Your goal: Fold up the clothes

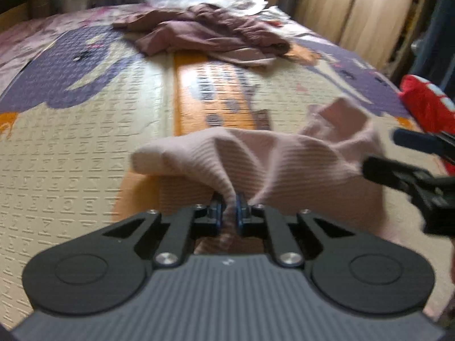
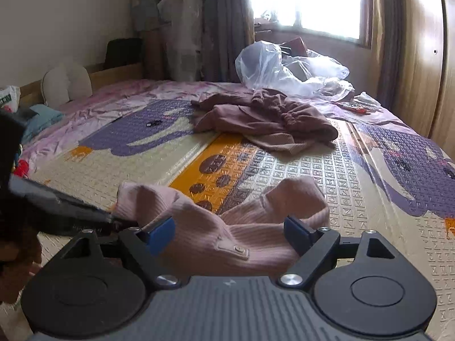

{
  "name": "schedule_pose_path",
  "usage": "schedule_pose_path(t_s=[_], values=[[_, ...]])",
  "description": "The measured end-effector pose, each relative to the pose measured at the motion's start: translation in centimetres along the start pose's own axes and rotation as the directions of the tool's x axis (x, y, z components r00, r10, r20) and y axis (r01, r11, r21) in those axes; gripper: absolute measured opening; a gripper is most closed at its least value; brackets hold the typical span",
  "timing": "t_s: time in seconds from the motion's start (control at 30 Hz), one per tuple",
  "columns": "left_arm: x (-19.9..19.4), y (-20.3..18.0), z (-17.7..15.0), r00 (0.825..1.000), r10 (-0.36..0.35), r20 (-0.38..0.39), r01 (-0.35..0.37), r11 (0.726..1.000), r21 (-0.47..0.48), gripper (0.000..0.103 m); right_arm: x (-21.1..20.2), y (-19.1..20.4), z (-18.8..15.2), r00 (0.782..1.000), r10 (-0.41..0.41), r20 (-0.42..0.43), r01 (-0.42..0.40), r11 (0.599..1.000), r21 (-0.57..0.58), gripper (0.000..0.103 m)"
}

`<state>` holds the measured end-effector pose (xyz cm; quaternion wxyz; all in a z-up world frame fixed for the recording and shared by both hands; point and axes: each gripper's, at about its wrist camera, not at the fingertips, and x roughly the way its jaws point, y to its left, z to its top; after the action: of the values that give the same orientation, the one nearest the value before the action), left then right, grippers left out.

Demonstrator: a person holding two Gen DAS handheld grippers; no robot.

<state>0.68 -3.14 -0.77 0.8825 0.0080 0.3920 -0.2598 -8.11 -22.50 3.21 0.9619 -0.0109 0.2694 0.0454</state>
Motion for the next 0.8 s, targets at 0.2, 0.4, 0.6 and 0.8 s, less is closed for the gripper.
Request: schedule_pose_path(t_s=[0.2, 0.4, 0.6, 0.8], values=[[-1.5, -1.3, -1.0, 0.995, -0.1, 0.013, 0.1, 0.995, 0.004, 0.009, -0.4, -0.3, 0.5, 1.0, 0.008, 0.015, -0.008, 1.0, 0.01, 0.085], [-2.0, -3.1, -3.6, 0.982, -0.188, -0.035, 0.188, 0.982, 0.009, 0.009, -0.8, 0.9, 1.0, 0.996, 0.089, -0.004, -0.09, 0.995, -0.04, 0.085], [-2.2, -4.4, -6.2, 0.976, -0.212, -0.054, 0.214, 0.976, 0.043, 0.009, 0.0, 4.3, 0.8, 0.971, 0.22, -0.096, -0.233, 0.958, -0.164, 0.086], [-3.2, -3.1, -6.5, 0.953, -0.284, -0.106, 0.289, 0.956, 0.04, 0.015, 1.9, 7.3, 0.1, 0.95, 0.256, -0.178, -0.295, 0.924, -0.245, 0.086]])
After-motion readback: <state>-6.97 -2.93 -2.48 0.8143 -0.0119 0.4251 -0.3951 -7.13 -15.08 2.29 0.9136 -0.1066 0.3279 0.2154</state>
